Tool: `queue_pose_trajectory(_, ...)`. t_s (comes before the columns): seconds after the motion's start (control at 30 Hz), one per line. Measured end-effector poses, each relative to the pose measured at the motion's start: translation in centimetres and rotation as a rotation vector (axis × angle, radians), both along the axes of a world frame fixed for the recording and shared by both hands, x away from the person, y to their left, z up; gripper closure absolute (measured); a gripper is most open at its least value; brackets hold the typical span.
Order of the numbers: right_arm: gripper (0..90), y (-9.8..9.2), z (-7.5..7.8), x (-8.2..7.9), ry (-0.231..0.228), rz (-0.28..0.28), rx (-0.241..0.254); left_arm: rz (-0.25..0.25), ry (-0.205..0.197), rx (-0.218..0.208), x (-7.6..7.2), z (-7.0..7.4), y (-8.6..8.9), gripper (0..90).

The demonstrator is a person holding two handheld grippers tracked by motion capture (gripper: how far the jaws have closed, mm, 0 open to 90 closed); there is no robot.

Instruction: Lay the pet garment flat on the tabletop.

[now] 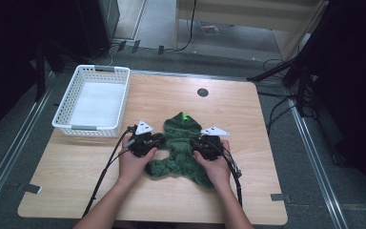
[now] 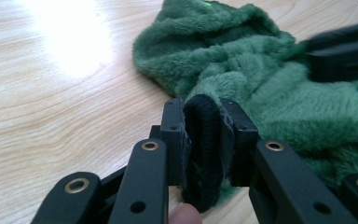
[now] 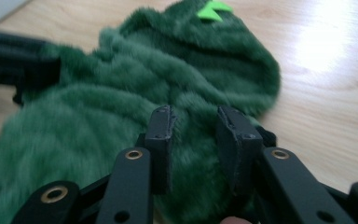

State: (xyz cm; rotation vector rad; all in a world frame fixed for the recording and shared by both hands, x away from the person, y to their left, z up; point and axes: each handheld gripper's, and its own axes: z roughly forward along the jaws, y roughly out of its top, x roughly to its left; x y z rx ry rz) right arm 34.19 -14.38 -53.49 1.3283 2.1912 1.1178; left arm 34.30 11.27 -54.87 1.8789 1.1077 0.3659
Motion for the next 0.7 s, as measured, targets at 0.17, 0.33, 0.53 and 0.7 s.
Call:
queue_pose_trajectory(0.17,70.0,-1.0,-0.6,-0.7,0.067,0.002,-0.025,0.003,0.003,0.008,0.0,0.0,0.0,72.7)
queue_pose_trajectory(0.33,74.0,-1.1,-0.5,-0.6,0.083,-0.037,-0.038,0.005,0.008,0.012,0.0,0.0,-0.1,70.6)
queue_pose_trajectory(0.53,75.6,-0.6,-0.3,-0.4,0.057,-0.070,-0.134,0.001,0.030,0.040,0.3,-0.1,-0.4,66.7)
queue_pose_trajectory(0.7,76.6,-0.6,-0.8,0.5,0.016,-0.103,-0.107,0.022,0.042,0.062,0.6,-0.1,-0.5,65.2)
